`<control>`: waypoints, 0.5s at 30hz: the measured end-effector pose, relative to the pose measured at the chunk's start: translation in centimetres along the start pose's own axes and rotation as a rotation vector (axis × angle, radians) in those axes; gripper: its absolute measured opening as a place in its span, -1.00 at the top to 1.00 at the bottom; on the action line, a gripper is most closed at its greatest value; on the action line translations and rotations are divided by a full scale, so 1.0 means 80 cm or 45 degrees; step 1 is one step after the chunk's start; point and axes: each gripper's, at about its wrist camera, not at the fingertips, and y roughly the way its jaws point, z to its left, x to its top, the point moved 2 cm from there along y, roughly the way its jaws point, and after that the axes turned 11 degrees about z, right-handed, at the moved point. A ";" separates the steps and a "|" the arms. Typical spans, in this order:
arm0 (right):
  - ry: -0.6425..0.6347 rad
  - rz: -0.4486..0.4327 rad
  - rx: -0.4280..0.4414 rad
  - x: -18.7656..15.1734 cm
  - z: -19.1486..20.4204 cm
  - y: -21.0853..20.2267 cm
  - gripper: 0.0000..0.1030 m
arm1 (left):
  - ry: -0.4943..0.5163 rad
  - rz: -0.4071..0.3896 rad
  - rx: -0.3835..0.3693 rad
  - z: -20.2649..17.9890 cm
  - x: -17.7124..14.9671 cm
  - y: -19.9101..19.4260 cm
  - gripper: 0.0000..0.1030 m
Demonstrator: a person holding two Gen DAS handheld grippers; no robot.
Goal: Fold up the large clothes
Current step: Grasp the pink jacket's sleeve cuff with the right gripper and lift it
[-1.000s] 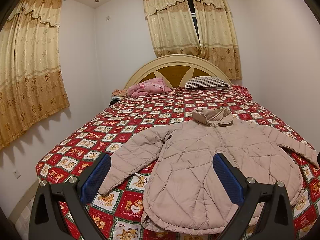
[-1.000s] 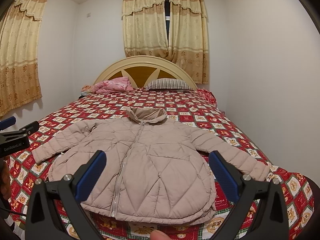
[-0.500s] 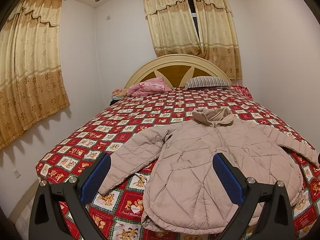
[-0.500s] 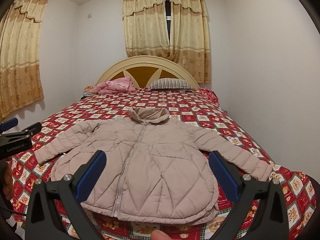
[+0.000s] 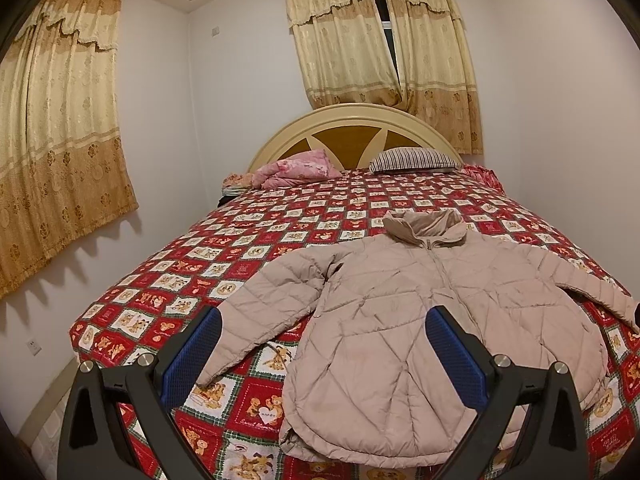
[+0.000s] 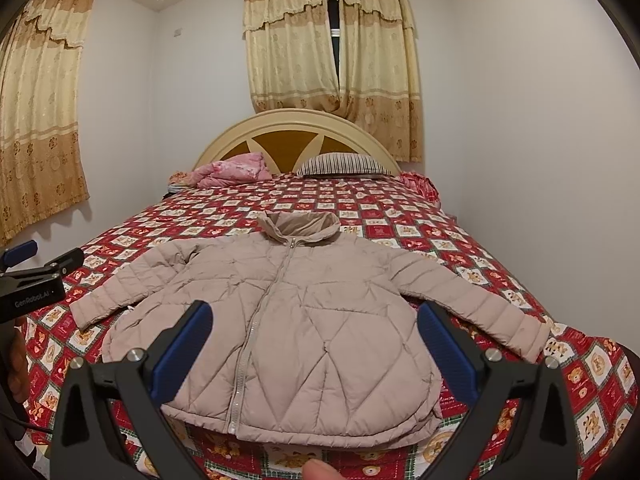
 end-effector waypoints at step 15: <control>0.554 0.348 -0.138 -0.045 -0.232 0.133 -0.99 | 0.119 0.010 -0.011 -0.044 0.018 0.136 -0.98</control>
